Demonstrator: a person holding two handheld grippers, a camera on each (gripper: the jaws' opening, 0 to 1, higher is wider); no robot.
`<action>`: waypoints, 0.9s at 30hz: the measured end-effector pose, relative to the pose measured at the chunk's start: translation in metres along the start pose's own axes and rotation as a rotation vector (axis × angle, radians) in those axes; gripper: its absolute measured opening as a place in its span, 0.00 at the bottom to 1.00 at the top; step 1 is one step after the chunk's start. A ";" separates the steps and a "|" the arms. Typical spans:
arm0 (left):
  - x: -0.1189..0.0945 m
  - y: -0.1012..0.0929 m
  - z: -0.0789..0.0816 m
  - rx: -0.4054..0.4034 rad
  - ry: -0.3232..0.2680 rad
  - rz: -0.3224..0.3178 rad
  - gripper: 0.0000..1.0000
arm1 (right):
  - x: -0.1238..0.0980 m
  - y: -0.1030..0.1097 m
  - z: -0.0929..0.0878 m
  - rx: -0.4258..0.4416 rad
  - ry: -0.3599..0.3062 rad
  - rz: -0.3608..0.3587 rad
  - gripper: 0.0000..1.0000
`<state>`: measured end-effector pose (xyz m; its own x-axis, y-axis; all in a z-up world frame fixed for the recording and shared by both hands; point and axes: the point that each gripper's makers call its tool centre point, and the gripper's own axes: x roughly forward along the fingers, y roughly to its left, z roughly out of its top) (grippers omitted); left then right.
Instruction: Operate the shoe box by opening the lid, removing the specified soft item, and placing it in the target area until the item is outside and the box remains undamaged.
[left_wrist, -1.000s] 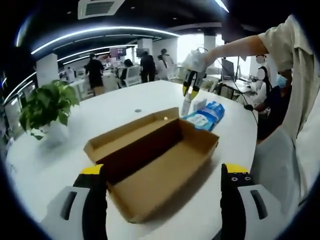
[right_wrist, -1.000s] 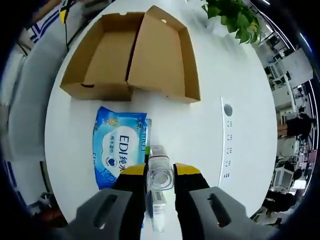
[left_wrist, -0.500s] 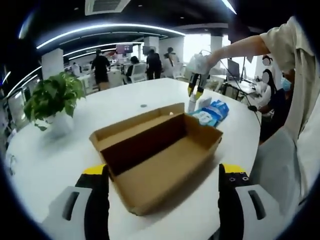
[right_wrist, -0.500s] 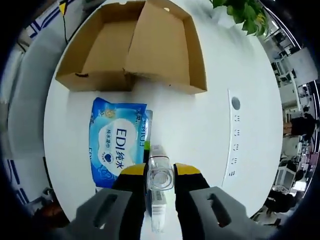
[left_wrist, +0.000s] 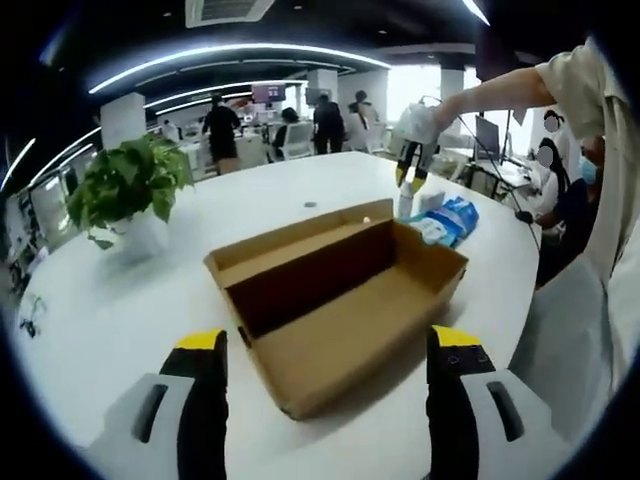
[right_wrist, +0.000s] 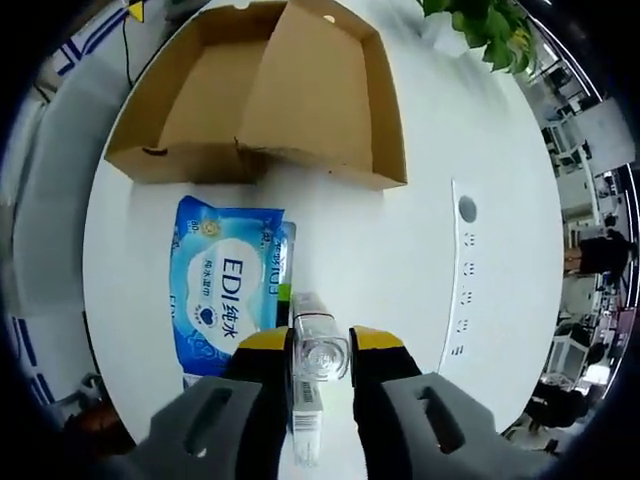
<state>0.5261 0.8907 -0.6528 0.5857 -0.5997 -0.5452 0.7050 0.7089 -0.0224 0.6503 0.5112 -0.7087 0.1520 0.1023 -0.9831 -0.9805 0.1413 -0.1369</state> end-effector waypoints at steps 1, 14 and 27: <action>0.000 0.000 -0.001 -0.005 0.004 0.003 0.80 | 0.000 -0.001 0.000 0.002 0.000 -0.004 0.22; 0.001 0.015 -0.013 -0.015 0.030 0.070 0.52 | -0.014 -0.003 0.016 0.048 -0.056 -0.052 0.30; 0.005 0.031 -0.027 -0.057 0.055 0.151 0.31 | -0.021 -0.017 0.048 0.245 -0.153 -0.119 0.25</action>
<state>0.5404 0.9200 -0.6789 0.6593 -0.4643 -0.5913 0.5857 0.8104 0.0166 0.6702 0.5541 -0.6800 0.2989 0.2154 -0.9297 -0.8982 0.3925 -0.1978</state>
